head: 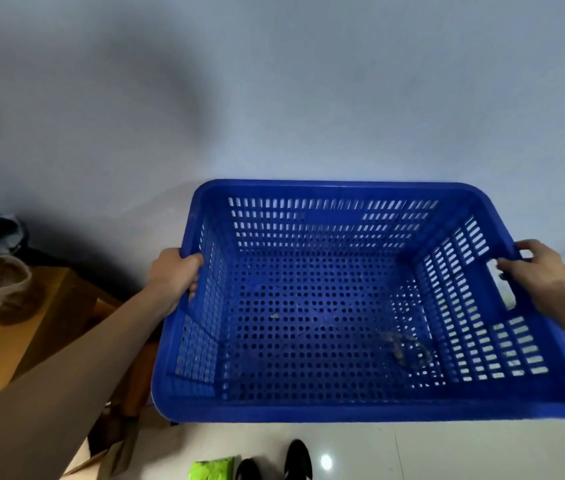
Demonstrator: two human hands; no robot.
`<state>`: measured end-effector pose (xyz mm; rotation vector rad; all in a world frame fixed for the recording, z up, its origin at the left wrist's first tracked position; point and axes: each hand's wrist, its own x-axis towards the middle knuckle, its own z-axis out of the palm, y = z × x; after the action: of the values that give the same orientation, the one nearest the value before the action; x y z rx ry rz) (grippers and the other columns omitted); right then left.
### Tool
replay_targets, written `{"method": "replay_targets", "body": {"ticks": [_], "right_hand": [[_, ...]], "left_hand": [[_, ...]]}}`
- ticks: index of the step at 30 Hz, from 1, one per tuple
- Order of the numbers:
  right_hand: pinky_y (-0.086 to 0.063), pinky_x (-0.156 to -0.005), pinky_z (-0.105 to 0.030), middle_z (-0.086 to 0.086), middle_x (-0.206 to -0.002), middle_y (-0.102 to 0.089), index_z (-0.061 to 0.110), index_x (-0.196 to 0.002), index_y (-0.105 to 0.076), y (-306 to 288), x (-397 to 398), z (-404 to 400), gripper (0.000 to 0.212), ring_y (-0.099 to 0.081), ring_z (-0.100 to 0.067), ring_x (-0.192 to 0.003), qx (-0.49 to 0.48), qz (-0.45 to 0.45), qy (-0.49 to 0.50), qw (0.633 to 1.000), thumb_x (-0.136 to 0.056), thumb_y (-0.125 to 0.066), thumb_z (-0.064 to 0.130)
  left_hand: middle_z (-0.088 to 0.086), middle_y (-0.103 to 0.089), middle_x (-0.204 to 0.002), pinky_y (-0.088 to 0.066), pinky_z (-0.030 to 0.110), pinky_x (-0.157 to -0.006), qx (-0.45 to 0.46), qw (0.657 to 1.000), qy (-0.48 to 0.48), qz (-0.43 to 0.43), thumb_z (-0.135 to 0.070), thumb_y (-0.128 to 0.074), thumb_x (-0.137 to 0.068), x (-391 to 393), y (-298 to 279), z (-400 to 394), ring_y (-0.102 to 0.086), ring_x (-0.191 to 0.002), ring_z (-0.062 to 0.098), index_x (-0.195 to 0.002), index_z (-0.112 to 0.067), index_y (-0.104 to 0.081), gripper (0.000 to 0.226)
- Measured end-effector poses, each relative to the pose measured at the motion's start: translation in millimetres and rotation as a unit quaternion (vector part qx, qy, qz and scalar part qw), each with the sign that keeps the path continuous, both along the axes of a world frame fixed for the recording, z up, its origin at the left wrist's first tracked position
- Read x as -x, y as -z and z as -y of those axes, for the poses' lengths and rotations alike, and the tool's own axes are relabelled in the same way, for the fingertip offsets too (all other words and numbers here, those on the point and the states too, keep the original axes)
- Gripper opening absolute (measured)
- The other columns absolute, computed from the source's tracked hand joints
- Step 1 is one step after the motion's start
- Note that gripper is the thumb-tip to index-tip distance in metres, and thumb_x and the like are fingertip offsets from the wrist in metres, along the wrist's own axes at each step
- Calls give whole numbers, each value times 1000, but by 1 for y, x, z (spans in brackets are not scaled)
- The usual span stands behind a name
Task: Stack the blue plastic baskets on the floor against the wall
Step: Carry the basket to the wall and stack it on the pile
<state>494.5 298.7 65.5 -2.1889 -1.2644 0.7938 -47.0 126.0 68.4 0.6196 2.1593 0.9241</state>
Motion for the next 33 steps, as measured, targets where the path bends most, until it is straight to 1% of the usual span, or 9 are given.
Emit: {"method": "replay_targets", "body": {"ticks": [5, 10, 17, 20, 23, 25, 27, 29, 33], "right_hand": [[-57, -87, -54, -25, -105, -73, 17, -122, -61, 2, -10, -5, 42, -69, -29, -72, -4, -4, 12, 1000, -83, -73, 7], [-57, -89, -50, -18, -102, -71, 17, -125, -58, -4, 0, -6, 40, -73, -35, -87, 1, 13, -27, 1000, -88, -70, 12], [-55, -91, -47, -18, -108, -71, 14, -128, -55, -3, 6, 0, 40, -71, -32, -88, -12, 73, -46, 996, -91, -66, 20], [-54, -91, -48, -18, -110, -70, 16, -130, -49, 1, 3, 3, 40, -70, -35, -94, 1, 95, -67, 993, -93, -60, 25], [-53, -91, -52, -20, -113, -67, 18, -128, -40, 2, -2, 0, 37, -68, -39, -95, 56, 92, -104, 989, -94, -54, 22], [-51, -92, -49, -22, -116, -62, 12, -132, -37, -10, 0, 0, 43, -63, -40, -99, 96, 105, -131, 981, -94, -56, 18], [-48, -92, -45, -25, -122, -60, 6, -140, -38, -26, 2, -5, 54, -59, -43, -108, 94, 153, -164, 970, -92, -60, 19], [-48, -93, -45, -25, -127, -60, 9, -143, -41, -47, 11, -10, 60, -59, -44, -113, 58, 189, -203, 959, -88, -60, 21], [-43, -102, -39, -17, -136, -63, 8, -132, -61, -95, 54, -9, 40, -58, -36, -123, 17, 174, -320, 931, -93, -60, 16]], "left_hand": [[10, -55, -61, -44, 30, -42, -1, 1000, 13, -13, -15, -60, -86, -3, -1, -7, -46, -43, 22, -80, -7, -61, 10], [12, -59, -65, -45, 30, -43, 16, 999, 25, -36, -17, -61, -88, 3, -1, -11, -49, -44, 22, -84, -4, -62, 13], [13, -67, -59, -57, 38, -62, 25, 994, 26, -101, -25, -61, -85, 5, 4, -13, -62, -51, 30, -72, -3, -64, 25], [14, -68, -62, -58, 40, -62, 28, 995, 32, -95, -25, -62, -85, 7, 7, -12, -62, -51, 30, -81, -2, -66, 24], [14, -73, -74, -59, 43, -74, 72, 984, 94, -130, -30, -62, -89, 14, 2, -10, -67, -62, 30, -95, -3, -68, 28], [13, -72, -94, -57, 40, -72, 125, 959, 176, -181, -35, -64, -92, 20, -17, -11, -68, -79, 32, -107, -9, -62, 31], [10, -70, -102, -58, 40, -69, 140, 939, 220, -224, -43, -65, -90, 28, -45, -17, -68, -84, 30, -114, -17, -56, 37], [8, -73, -104, -57, 44, -82, 120, 925, 223, -284, -47, -63, -89, 31, -80, -24, -67, -92, 31, -117, -20, -57, 39], [8, -76, -100, -57, 43, -89, 41, 918, 252, -303, -34, -61, -92, 11, -150, -35, -71, -91, 28, -103, -16, -66, 22]]}}
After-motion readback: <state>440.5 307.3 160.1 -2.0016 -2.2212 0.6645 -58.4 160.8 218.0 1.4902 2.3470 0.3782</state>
